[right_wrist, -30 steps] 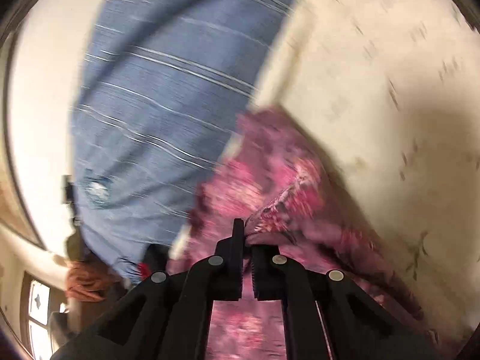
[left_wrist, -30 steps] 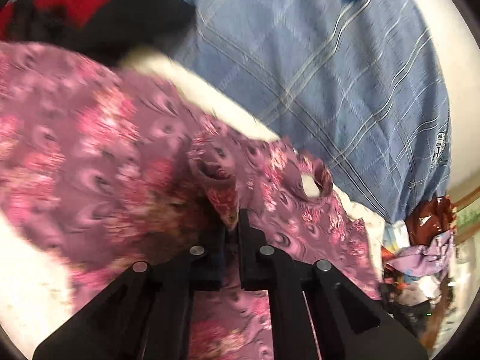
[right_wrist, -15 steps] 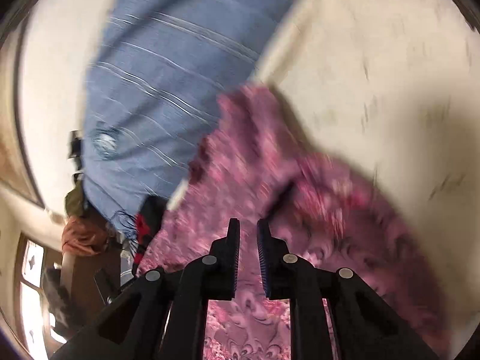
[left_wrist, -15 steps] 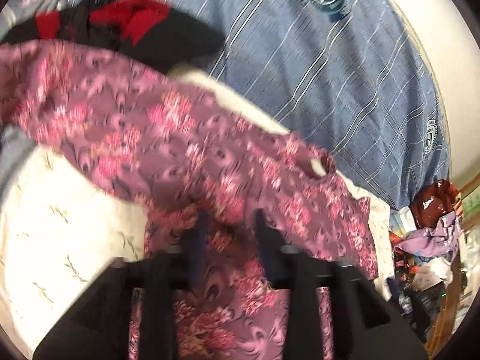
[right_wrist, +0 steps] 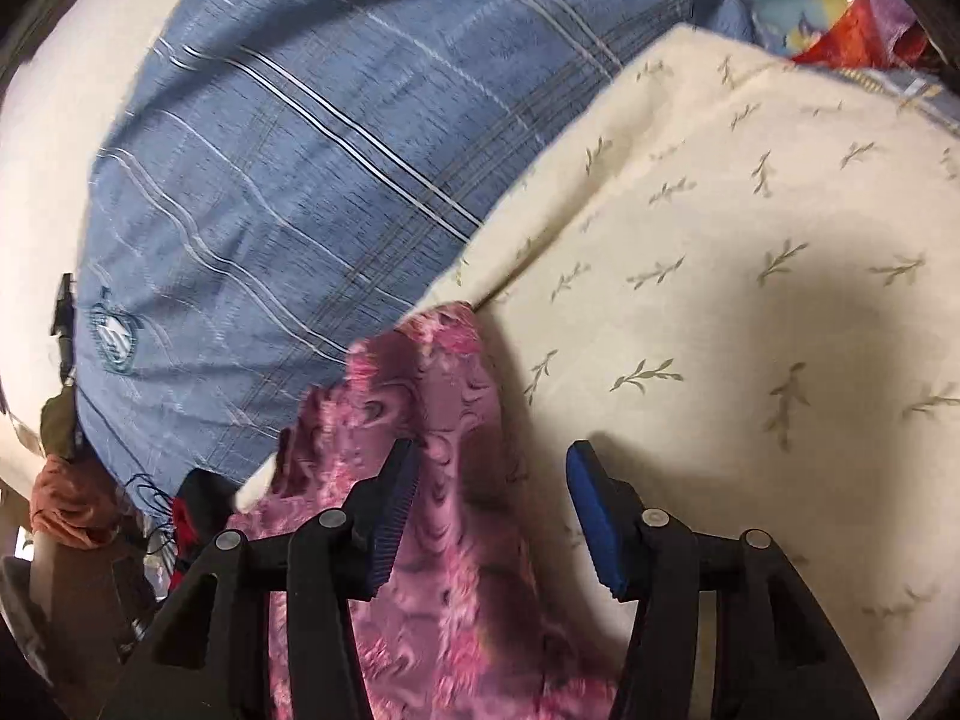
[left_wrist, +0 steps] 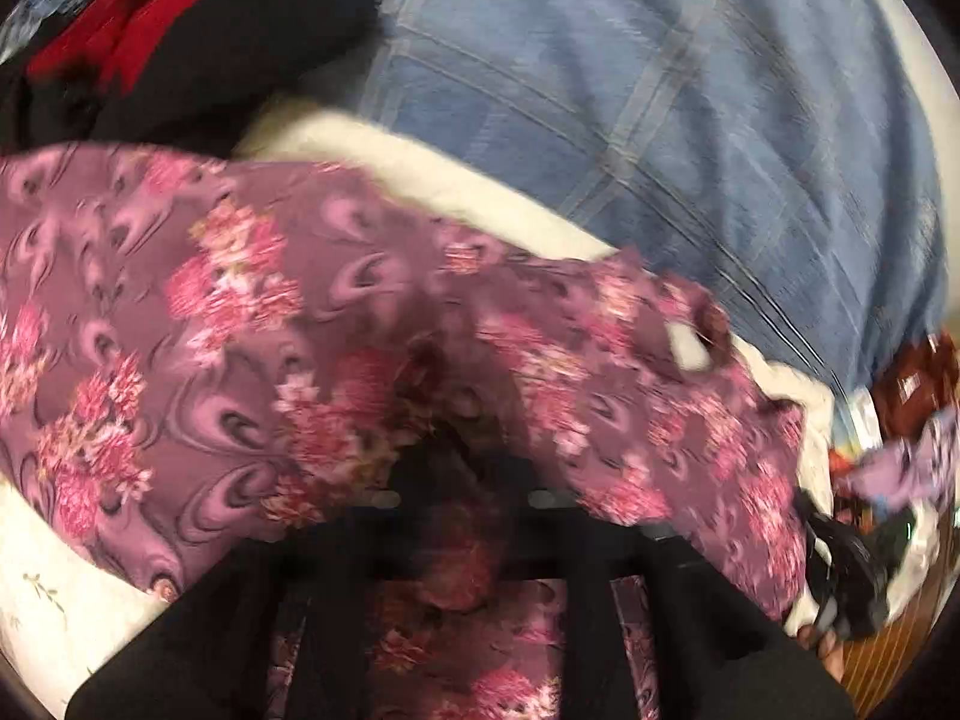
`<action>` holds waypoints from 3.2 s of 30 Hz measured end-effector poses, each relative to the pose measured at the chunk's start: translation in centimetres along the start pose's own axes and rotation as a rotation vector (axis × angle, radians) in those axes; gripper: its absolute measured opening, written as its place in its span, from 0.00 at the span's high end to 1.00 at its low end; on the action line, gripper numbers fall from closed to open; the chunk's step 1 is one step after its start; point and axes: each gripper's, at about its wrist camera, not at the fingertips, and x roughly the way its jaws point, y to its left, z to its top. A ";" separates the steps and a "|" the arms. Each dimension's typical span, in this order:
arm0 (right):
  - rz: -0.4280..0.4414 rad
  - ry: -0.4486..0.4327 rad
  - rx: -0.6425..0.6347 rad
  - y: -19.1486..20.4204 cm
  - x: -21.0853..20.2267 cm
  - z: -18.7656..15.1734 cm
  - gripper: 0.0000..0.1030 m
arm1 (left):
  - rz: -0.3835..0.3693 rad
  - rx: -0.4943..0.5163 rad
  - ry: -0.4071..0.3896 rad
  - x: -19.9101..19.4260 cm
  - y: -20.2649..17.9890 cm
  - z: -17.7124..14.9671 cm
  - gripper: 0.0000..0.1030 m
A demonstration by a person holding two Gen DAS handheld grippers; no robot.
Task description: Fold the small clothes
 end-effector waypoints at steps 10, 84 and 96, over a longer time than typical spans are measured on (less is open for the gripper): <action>-0.095 -0.003 -0.111 0.6 -1.3 -0.1 0.85 | 0.284 0.136 -0.144 -2.5 -1.6 -2.8 0.91; 0.009 -0.062 -0.262 1.2 -2.2 -6.5 0.87 | -0.163 0.038 -0.299 -10.0 -3.7 -1.6 0.97; 0.047 -0.053 -0.231 0.7 -2.3 -6.3 0.87 | -0.091 0.286 0.048 0.4 -12.6 -9.3 0.61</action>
